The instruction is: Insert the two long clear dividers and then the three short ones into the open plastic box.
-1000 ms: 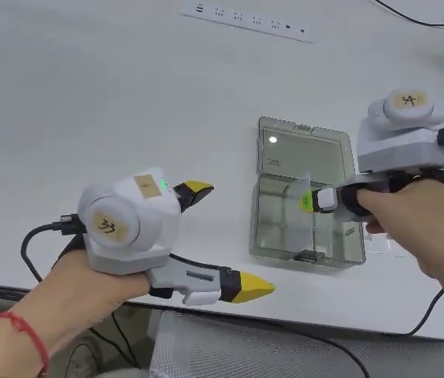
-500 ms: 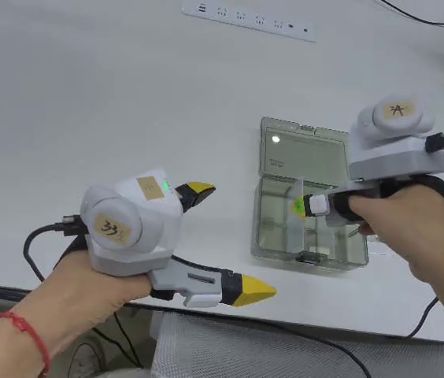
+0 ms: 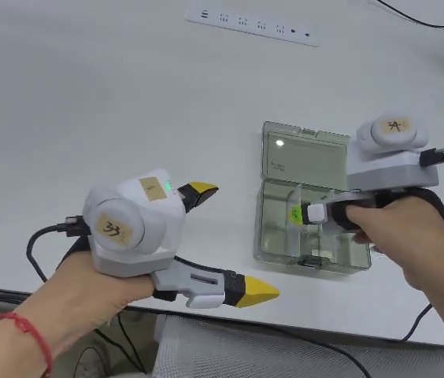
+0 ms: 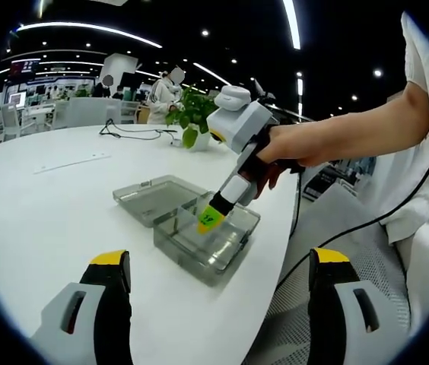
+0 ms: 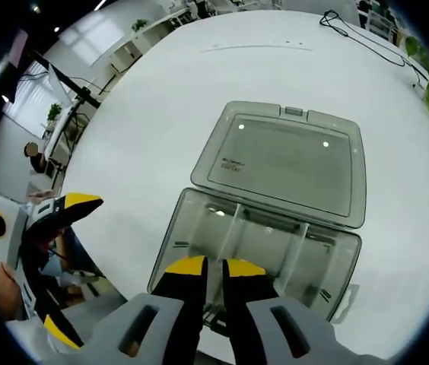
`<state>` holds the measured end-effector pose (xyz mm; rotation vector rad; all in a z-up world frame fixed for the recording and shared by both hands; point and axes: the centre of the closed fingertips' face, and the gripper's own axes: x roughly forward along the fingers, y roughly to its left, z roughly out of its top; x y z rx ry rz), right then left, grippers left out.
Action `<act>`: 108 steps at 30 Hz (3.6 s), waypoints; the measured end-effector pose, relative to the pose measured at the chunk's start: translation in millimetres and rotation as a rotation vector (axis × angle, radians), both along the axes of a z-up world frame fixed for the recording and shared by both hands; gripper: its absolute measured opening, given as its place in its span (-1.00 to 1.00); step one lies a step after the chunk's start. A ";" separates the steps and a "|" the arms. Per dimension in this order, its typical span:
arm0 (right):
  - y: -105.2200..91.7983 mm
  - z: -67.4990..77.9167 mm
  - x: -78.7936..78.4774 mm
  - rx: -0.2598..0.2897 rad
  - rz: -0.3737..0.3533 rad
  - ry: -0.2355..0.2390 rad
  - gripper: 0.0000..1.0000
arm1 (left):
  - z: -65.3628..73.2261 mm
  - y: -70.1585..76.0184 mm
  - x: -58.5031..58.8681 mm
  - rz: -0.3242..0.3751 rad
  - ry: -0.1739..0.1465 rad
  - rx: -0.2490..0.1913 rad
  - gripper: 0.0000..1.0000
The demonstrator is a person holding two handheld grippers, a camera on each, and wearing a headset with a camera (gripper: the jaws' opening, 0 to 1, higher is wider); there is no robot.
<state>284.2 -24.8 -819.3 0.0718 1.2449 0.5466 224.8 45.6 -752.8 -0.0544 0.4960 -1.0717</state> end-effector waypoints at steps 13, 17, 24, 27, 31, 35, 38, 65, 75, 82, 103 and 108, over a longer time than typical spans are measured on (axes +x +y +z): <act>2.2 26.0 -1.5 0.156 -0.077 -0.037 -0.71 | 13.8 3.3 2.9 0.013 -0.013 0.011 1.00; -1.8 43.5 3.0 0.228 -0.094 -0.074 -0.70 | 20.2 2.7 4.0 0.015 -0.020 0.018 0.99; -15.6 83.8 8.2 0.342 -0.055 -0.190 -0.57 | 31.0 0.6 3.9 0.019 -0.021 0.018 0.97; -26.2 99.1 6.5 0.366 -0.008 -0.244 -0.53 | 35.1 0.3 4.4 0.027 -0.025 0.018 0.99; -40.3 108.9 1.9 0.381 0.035 -0.268 -0.50 | 39.2 -0.3 5.5 0.043 -0.025 0.015 0.99; -57.1 114.2 2.2 0.361 0.150 -0.354 -0.49 | 42.7 -2.5 5.7 0.046 -0.026 0.021 0.98; -75.6 110.5 1.6 0.304 0.237 -0.391 -0.44 | 45.9 -4.8 6.2 0.042 -0.032 0.025 0.98; -142.7 11.1 -16.8 -0.197 1.138 -0.395 0.01 | 43.0 -5.1 9.1 0.043 -0.014 0.033 0.99; -141.1 -18.4 -22.1 -0.272 1.311 -0.345 -0.05 | 41.3 -4.7 9.3 0.047 -0.005 0.033 0.98; -141.6 -26.5 -21.0 -0.276 1.349 -0.316 -0.12 | 40.8 -4.5 10.2 0.052 -0.002 0.031 0.97; -142.6 -28.3 -18.2 -0.280 1.332 -0.293 -0.34 | 41.5 -5.1 10.8 0.057 0.001 0.031 0.96; -145.3 -25.3 -17.2 -0.283 1.276 -0.300 -0.35 | 42.5 -6.6 9.7 0.051 0.000 0.032 0.96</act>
